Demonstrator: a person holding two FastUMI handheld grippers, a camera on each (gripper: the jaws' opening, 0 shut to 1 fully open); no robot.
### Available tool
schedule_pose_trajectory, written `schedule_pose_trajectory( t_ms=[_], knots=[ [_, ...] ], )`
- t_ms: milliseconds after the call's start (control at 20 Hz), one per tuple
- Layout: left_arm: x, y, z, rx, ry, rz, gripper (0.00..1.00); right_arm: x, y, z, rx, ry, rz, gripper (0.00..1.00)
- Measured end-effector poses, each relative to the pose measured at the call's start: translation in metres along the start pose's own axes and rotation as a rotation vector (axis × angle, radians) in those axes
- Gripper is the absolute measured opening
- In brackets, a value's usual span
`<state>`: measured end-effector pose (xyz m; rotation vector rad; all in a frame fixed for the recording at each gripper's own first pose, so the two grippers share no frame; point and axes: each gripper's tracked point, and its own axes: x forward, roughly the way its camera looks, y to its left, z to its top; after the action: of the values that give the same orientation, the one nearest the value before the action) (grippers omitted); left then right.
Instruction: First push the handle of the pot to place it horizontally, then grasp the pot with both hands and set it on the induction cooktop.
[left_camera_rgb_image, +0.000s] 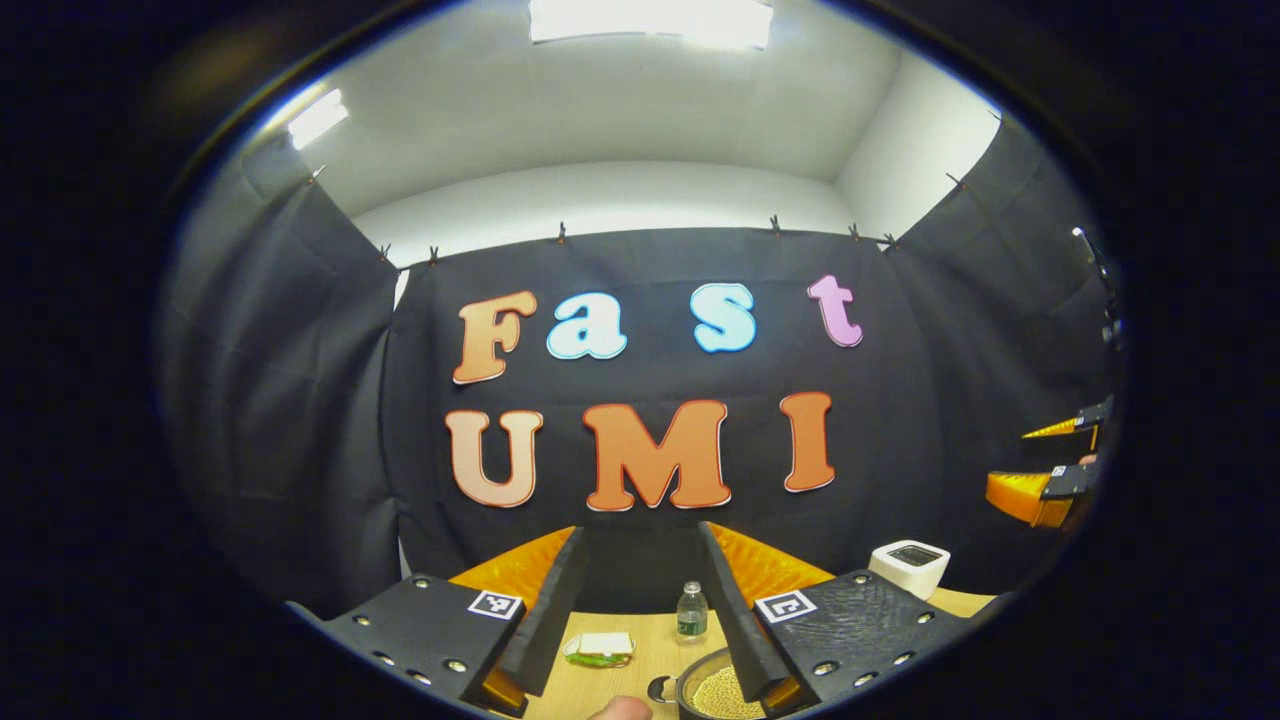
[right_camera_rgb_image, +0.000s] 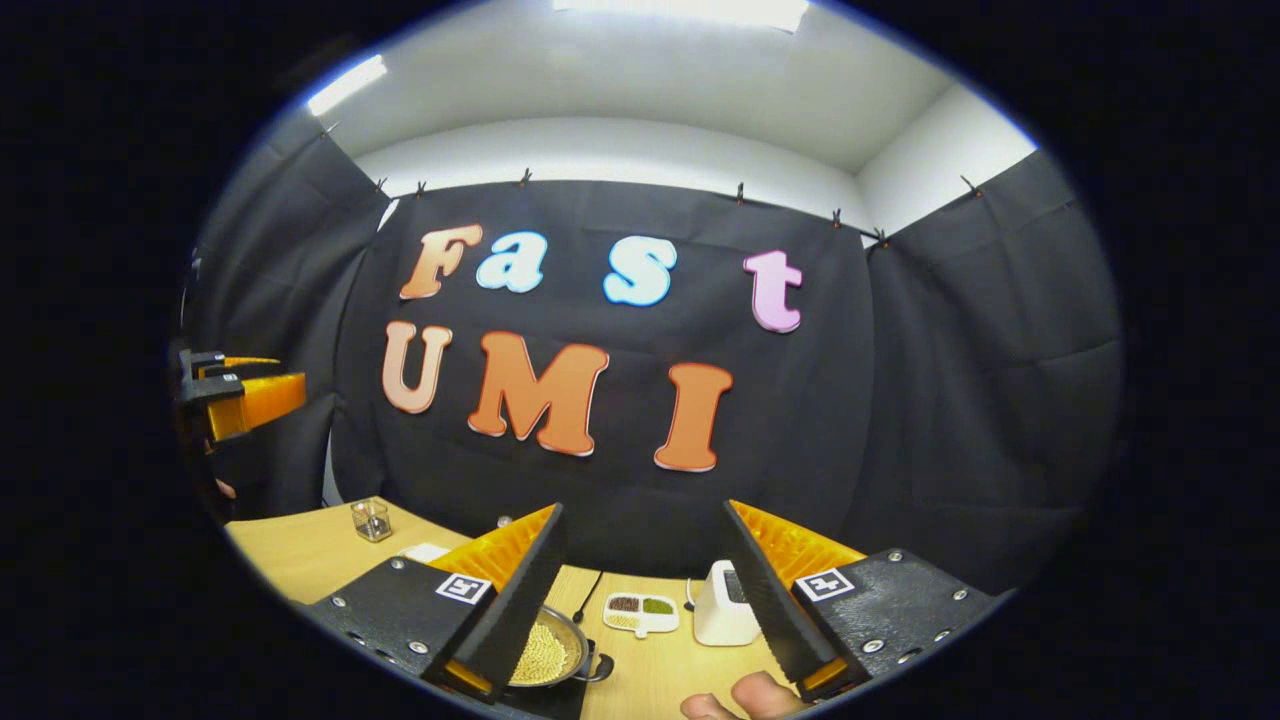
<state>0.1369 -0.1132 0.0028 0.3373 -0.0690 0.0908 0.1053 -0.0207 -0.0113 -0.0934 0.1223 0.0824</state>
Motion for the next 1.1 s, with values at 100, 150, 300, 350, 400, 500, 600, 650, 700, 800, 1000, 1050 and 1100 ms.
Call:
schedule_pose_trajectory(
  t_ms=[100,150,300,350,400,500,600,650,700,800,1000,1050,1100],
  knots=[
    [-0.005,0.010,0.022,0.009,-0.018,0.019,0.69,-0.012,-0.015,0.031,-0.009,-0.064,-0.010,0.97],
    [-0.006,0.016,0.032,0.006,-0.025,0.032,0.70,-0.017,-0.019,0.040,-0.020,-0.078,-0.012,0.97],
    [-0.018,0.020,0.060,-0.116,0.005,-0.004,0.70,-0.028,-0.016,0.059,-0.036,-0.117,0.009,0.96],
    [-0.018,0.025,0.069,-0.154,0.008,-0.017,0.70,-0.030,-0.013,0.064,-0.036,-0.125,0.017,0.97],
    [-0.018,0.038,0.078,-0.165,0.001,0.000,0.70,-0.031,-0.010,0.068,-0.041,-0.129,0.025,0.97],
    [-0.021,0.066,0.093,-0.147,-0.021,0.047,0.69,-0.035,-0.009,0.074,-0.058,-0.141,0.030,0.95],
    [-0.027,0.080,0.096,-0.143,-0.033,0.081,0.68,-0.036,-0.004,0.080,-0.061,-0.143,0.032,0.95],
    [-0.031,0.088,0.096,-0.136,-0.040,0.102,0.70,-0.034,-0.001,0.082,-0.055,-0.146,0.036,0.95],
    [-0.036,0.098,0.099,-0.129,-0.054,0.126,0.70,-0.034,0.002,0.086,-0.050,-0.152,0.044,0.95],
    [-0.045,0.111,0.106,-0.112,-0.085,0.163,0.70,-0.035,0.007,0.090,-0.035,-0.171,0.056,0.97],
    [-0.056,0.126,0.122,-0.061,-0.138,0.209,0.68,-0.040,0.019,0.094,-0.029,-0.192,0.073,0.95],
    [-0.059,0.127,0.125,-0.046,-0.153,0.220,0.70,-0.038,0.023,0.096,-0.027,-0.202,0.075,0.95],
    [-0.060,0.127,0.127,-0.040,-0.164,0.228,0.70,-0.039,0.027,0.097,-0.025,-0.212,0.081,0.95]
  ],
)
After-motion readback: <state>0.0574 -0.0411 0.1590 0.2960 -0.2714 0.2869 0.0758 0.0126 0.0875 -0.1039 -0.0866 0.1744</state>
